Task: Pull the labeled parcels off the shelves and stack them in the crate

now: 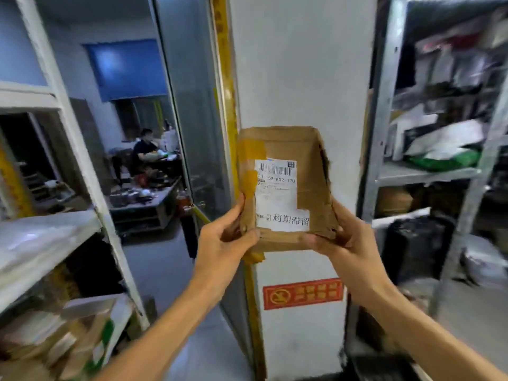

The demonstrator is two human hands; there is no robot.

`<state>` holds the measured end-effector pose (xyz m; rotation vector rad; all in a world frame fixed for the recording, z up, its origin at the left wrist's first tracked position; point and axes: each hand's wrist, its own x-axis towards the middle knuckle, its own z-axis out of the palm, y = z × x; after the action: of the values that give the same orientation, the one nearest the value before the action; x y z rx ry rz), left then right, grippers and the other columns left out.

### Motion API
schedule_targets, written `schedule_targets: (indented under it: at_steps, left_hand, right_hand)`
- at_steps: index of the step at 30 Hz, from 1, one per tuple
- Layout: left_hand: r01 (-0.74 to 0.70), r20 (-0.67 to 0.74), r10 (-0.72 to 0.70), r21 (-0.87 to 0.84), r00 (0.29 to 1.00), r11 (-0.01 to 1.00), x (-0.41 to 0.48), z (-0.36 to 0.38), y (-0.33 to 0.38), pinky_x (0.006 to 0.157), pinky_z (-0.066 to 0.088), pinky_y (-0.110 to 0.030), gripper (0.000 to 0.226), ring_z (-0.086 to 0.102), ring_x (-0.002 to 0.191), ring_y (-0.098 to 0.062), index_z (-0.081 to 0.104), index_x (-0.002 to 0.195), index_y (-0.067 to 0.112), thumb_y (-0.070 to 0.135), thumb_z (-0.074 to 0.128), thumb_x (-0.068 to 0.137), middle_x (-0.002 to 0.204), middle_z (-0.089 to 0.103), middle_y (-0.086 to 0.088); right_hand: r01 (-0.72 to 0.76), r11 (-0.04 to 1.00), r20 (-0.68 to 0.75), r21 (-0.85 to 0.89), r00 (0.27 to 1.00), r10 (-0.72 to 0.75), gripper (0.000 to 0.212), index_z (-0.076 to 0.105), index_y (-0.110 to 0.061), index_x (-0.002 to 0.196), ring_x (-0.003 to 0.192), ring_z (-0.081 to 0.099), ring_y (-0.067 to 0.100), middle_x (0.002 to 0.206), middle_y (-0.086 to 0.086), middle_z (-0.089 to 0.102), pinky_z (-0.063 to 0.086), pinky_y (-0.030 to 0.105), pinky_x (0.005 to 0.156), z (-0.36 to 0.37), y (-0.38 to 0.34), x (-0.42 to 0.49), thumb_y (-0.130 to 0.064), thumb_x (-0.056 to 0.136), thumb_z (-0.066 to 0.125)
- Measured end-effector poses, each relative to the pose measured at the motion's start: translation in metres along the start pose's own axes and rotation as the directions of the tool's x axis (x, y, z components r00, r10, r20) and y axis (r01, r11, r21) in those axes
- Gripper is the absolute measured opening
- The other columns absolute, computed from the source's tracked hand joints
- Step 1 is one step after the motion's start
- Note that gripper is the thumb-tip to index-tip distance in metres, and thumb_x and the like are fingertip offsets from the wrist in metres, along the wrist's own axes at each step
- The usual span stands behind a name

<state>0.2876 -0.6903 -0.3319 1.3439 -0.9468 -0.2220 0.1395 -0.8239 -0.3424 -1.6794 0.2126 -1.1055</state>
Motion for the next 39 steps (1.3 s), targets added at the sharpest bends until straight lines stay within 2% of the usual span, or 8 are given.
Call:
schedule_targets:
  at_steps: [2, 7, 11, 17, 27, 31, 36, 39]
  left_hand:
    - [0.028, 0.079, -0.023, -0.056, 0.997, 0.998, 0.007, 0.044, -0.023, 0.075, 0.055, -0.018, 0.063, 0.068, 0.098, -0.002, 0.050, 0.136, 0.024, -0.010, 0.062, 0.084, 0.105, 0.071, 0.020]
    - [0.119, 0.296, -0.074, -0.136, 0.952, 0.983, 0.014, 0.137, -0.070, 0.078, 0.052, -0.013, 0.051, 0.066, 0.101, 0.002, 0.058, 0.115, 0.043, 0.008, 0.067, 0.079, 0.102, 0.070, 0.026]
    - [0.190, 0.440, -0.103, -0.158, 0.892, 0.969, 0.018, 0.199, -0.098, 0.082, 0.055, -0.020, 0.057, 0.066, 0.106, -0.004, 0.054, 0.133, 0.032, 0.016, 0.066, 0.079, 0.108, 0.070, 0.022]
    - [0.264, 0.609, -0.139, -0.119, 0.781, 0.957, 0.049, 0.275, -0.145, 0.094, 0.054, -0.033, 0.059, 0.063, 0.113, -0.009, 0.056, 0.135, 0.030, 0.027, 0.068, 0.078, 0.116, 0.069, 0.013]
    - [0.473, 0.800, -0.249, -0.049, 0.546, 0.880, 0.126, 0.393, -0.280, 0.088, 0.056, -0.027, 0.063, 0.065, 0.108, -0.007, 0.050, 0.139, 0.018, 0.002, 0.070, 0.081, 0.119, 0.069, 0.006]
    - [0.527, 0.838, -0.320, 0.046, 0.442, 0.849, 0.136, 0.434, -0.345, 0.084, 0.053, -0.016, 0.065, 0.065, 0.106, -0.003, 0.054, 0.133, 0.018, -0.007, 0.072, 0.076, 0.112, 0.070, 0.012]
    - [0.551, 0.853, -0.415, 0.191, 0.316, 0.812, 0.124, 0.488, -0.423, 0.089, 0.052, -0.017, 0.067, 0.064, 0.105, 0.000, 0.051, 0.131, 0.020, -0.008, 0.073, 0.074, 0.116, 0.064, 0.009]
    - [0.542, 0.846, -0.474, 0.286, 0.244, 0.790, 0.114, 0.523, -0.472, 0.082, 0.051, -0.011, 0.070, 0.063, 0.099, 0.004, 0.048, 0.137, 0.007, -0.011, 0.073, 0.073, 0.117, 0.062, 0.006]
  right_hand:
    - [-0.044, 0.996, -0.088, -0.079, 0.995, 0.037, 0.070, 0.052, -0.014, 0.137, 0.099, 0.069, 0.011, 0.110, -0.005, 0.073, 0.055, 0.021, 0.078, -0.037, 0.016, -0.011, 0.013, 0.075, 0.071]
    - [-0.177, 0.969, -0.296, -0.172, 0.948, 0.120, 0.073, 0.053, -0.018, 0.136, 0.102, 0.069, 0.014, 0.110, -0.004, 0.073, 0.057, 0.027, 0.082, -0.111, 0.046, -0.041, 0.018, 0.075, 0.069]
    - [-0.288, 0.939, -0.454, -0.186, 0.873, 0.178, 0.072, 0.050, -0.013, 0.139, 0.105, 0.068, 0.015, 0.113, -0.001, 0.072, 0.058, 0.033, 0.084, -0.159, 0.068, -0.060, 0.013, 0.076, 0.071]
    - [-0.394, 0.891, -0.614, -0.228, 0.768, 0.183, 0.073, 0.050, -0.012, 0.139, 0.104, 0.068, 0.015, 0.115, 0.002, 0.071, 0.057, 0.026, 0.079, -0.211, 0.107, -0.059, 0.013, 0.074, 0.072]
    - [-0.599, 0.774, -0.810, -0.207, 0.548, 0.208, 0.053, 0.064, -0.008, 0.124, 0.099, 0.070, 0.013, 0.108, -0.002, 0.073, 0.060, 0.031, 0.076, -0.276, 0.231, -0.021, -0.009, 0.074, 0.081]
    - [-0.665, 0.739, -0.866, -0.107, 0.427, 0.260, 0.056, 0.062, -0.009, 0.127, 0.100, 0.069, 0.012, 0.110, -0.002, 0.072, 0.059, 0.030, 0.080, -0.292, 0.301, -0.031, -0.004, 0.074, 0.080]
    - [-0.737, 0.676, -0.900, 0.008, 0.289, 0.326, 0.051, 0.064, -0.010, 0.121, 0.097, 0.069, 0.009, 0.107, -0.003, 0.072, 0.057, 0.026, 0.080, -0.323, 0.377, -0.053, 0.000, 0.074, 0.078]
    - [-0.768, 0.637, -0.903, 0.065, 0.226, 0.365, 0.050, 0.065, -0.017, 0.117, 0.094, 0.069, 0.005, 0.104, -0.008, 0.072, 0.058, 0.026, 0.080, -0.349, 0.423, -0.069, 0.000, 0.072, 0.079]
